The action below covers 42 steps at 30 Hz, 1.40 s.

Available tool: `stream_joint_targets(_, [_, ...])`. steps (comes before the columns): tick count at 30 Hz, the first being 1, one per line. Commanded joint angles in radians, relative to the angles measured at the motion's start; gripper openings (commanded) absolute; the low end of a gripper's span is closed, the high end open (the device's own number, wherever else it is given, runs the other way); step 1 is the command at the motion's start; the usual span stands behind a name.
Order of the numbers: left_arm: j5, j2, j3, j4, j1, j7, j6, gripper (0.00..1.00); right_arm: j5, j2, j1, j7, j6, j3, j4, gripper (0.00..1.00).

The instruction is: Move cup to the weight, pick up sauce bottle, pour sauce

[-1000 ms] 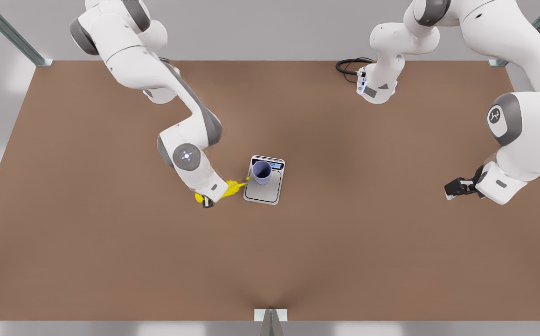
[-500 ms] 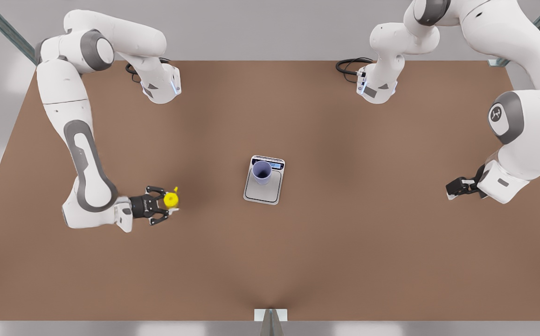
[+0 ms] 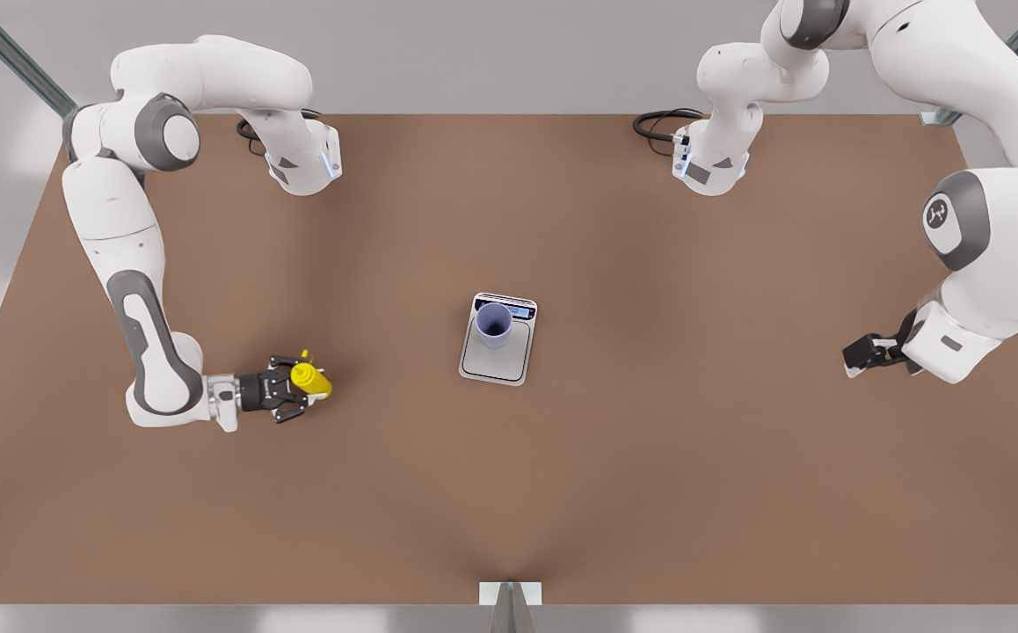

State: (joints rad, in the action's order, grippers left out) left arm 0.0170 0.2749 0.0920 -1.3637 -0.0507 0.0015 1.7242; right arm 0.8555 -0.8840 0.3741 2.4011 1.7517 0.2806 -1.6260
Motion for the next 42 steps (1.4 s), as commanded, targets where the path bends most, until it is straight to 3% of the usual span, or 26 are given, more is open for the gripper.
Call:
stream_joint_targets(1, [0.0, 0.0, 0.0, 0.0, 0.0, 0.0, 0.0, 1.0, 0.0, 0.0, 0.0, 0.003, 0.002, 0.0, 0.0, 0.6])
stream_joint_targets(20, [0.0, 0.0, 0.0, 0.0, 0.002, 0.0, -0.002, 1.0, 0.0, -0.013, -0.001, 0.012, 0.014, 0.0, 0.001, 0.71])
stream_joint_targets(21, [-0.002, 0.0, 0.002, 0.0, 0.002, 0.0, 0.0, 1.0, 0.0, -0.013, -0.001, 0.01, 0.014, 0.0, 0.001, 0.94])
stream_joint_targets(22, [0.0, 0.001, 0.002, 0.0, 0.002, 0.0, -0.002, 1.0, -0.001, -0.013, -0.001, 0.001, 0.012, 0.0, 0.001, 1.0])
stream_joint_targets(35, [-0.002, 0.001, 0.002, 0.0, 0.002, 0.0, 0.0, 1.0, -0.015, -0.006, 0.034, -0.007, 0.002, -0.012, -0.014, 1.0])
stream_joint_targets(39, [-0.002, 0.001, 0.002, 0.002, 0.002, 0.0, 0.0, 1.0, -0.211, 0.017, 0.167, -0.019, -0.072, -0.035, -0.026, 1.0])
stream_joint_targets(42, [-0.002, 0.001, 0.002, 0.002, 0.003, 0.0, 0.0, 1.0, -0.498, 0.091, 0.168, -0.592, -0.276, -0.037, 0.259, 1.0])
